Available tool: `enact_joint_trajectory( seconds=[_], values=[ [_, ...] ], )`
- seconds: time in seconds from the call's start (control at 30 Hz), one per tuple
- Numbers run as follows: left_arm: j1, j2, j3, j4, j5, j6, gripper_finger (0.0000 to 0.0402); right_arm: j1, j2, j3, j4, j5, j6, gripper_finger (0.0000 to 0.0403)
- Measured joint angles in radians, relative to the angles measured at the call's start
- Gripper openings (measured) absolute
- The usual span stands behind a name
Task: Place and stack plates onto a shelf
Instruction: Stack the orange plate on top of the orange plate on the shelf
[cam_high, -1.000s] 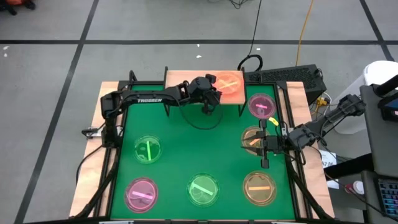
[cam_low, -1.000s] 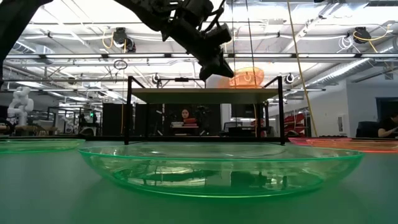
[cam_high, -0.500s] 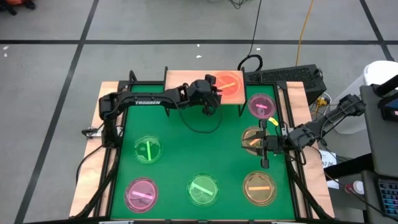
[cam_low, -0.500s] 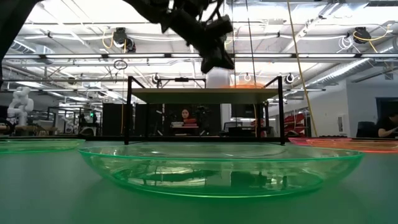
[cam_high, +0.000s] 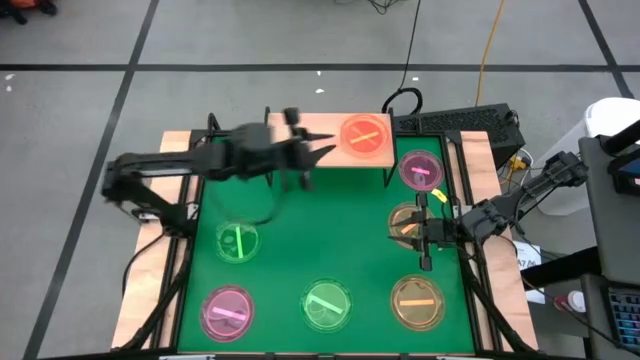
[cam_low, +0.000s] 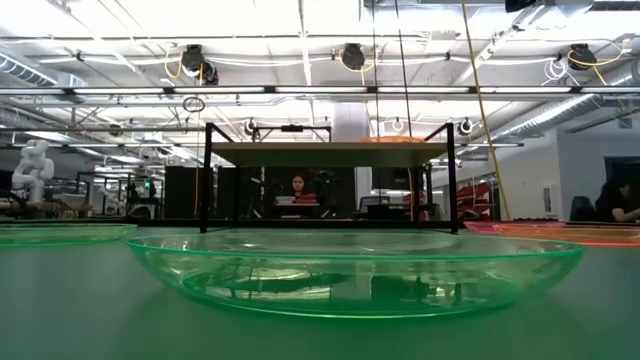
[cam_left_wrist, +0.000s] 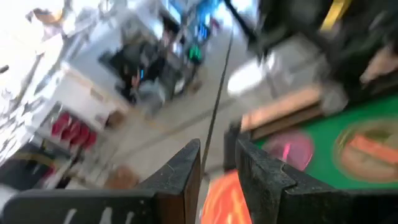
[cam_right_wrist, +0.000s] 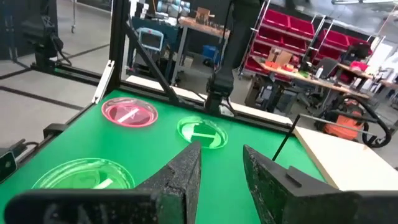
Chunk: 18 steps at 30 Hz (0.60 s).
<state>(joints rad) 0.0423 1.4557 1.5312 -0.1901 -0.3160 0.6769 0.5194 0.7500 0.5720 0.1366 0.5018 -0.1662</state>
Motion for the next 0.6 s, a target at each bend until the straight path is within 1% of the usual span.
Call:
enact_joint_trajectory(
  seconds=[0.07,0.17,0.23,0.33,0.43,0.5,0.6],
  values=[
    [-0.060,-0.057,0.001,-0.064,0.000,-0.014,0.0108,0.000,0.000,0.000,-0.004,0.000,0.001,0.0105],
    [-0.151,-0.100,-0.010,-0.150,0.000,-0.080,0.0108,0.000,0.000,0.000,-0.011,-0.004,0.007,0.0105],
    [-0.211,-0.115,-0.063,-0.131,-0.007,-0.126,0.0108,0.000,0.000,0.000,-0.016,-0.004,0.023,0.0105],
    [-0.306,-0.122,-0.188,0.010,-0.009,-0.132,0.0108,0.000,0.002,0.000,-0.022,-0.004,0.028,0.0105],
    [-0.379,-0.121,-0.333,0.216,-0.006,-0.096,0.0108,0.000,0.003,0.000,-0.022,-0.004,0.050,0.0105],
    [-0.404,-0.122,-0.435,0.382,-0.017,-0.079,0.0108,0.000,0.003,0.000,-0.022,-0.004,0.058,0.0105],
    [-0.409,-0.122,-0.584,0.632,-0.045,-0.062,0.0108,0.000,0.003,0.000,-0.022,-0.004,0.058,0.0105]
  ],
)
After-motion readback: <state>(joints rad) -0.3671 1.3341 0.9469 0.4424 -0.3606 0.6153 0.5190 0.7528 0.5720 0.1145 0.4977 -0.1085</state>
